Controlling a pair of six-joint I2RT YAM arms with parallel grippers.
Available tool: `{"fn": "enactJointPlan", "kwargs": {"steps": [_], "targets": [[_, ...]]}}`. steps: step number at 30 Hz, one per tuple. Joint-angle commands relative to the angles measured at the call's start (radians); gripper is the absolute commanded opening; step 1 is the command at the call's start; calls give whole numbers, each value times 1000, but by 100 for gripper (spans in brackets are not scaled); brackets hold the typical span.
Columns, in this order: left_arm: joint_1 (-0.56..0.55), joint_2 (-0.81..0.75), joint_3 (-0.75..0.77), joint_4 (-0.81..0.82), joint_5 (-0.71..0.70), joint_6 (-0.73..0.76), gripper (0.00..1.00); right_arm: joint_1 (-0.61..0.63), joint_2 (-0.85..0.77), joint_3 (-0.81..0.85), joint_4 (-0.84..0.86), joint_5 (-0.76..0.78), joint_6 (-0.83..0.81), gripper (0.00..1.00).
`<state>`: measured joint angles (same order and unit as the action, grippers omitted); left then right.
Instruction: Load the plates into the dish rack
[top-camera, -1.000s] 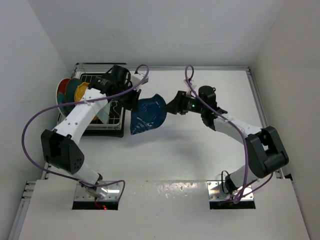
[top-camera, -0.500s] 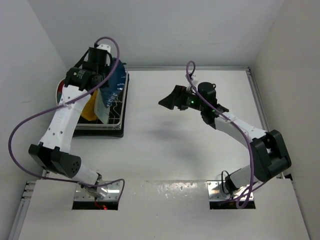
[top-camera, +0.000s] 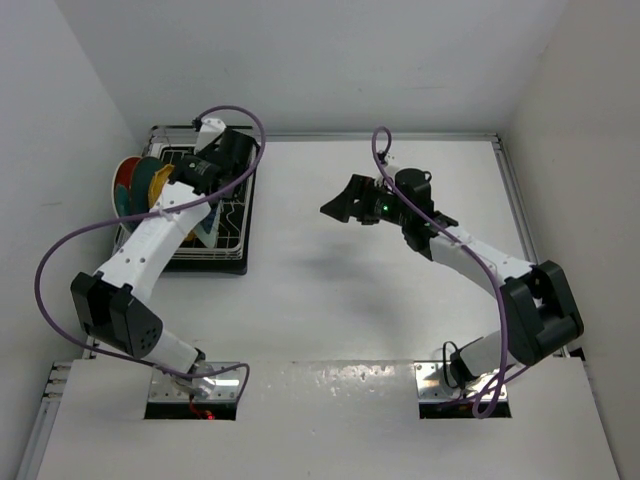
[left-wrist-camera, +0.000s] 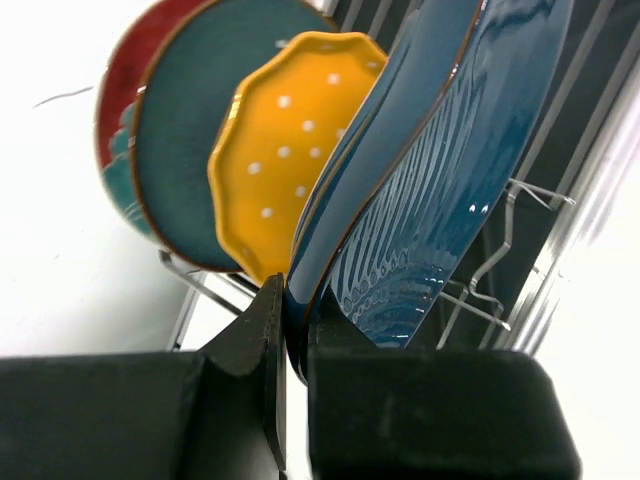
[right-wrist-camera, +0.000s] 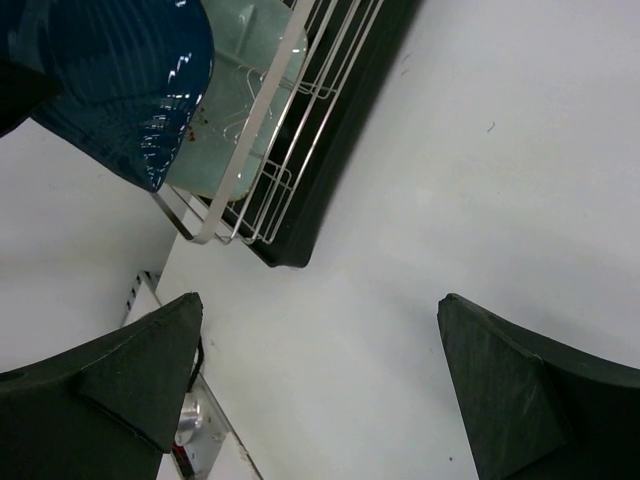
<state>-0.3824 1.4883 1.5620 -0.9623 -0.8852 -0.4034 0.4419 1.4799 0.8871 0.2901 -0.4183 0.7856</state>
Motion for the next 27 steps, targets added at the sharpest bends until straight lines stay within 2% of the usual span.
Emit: {"fn": "enactJointPlan", "kwargs": {"steps": [1, 7, 15, 23, 27], "targets": [[-38, -16, -11, 93, -233, -109, 0, 3, -41, -10, 18, 21, -19, 100], [-49, -7, -75, 93, -190, -159, 0, 4, -46, -17, 15, 21, -16, 100], [-49, 46, -108, 93, -228, -189, 0, -8, -70, -37, 7, 23, -22, 100], [-24, 84, -141, 111, -78, -180, 0, -17, -92, -59, 7, 27, -22, 100], [0, 95, -152, 123, -57, -155, 0, -23, -105, -68, 7, 27, -22, 100]]}}
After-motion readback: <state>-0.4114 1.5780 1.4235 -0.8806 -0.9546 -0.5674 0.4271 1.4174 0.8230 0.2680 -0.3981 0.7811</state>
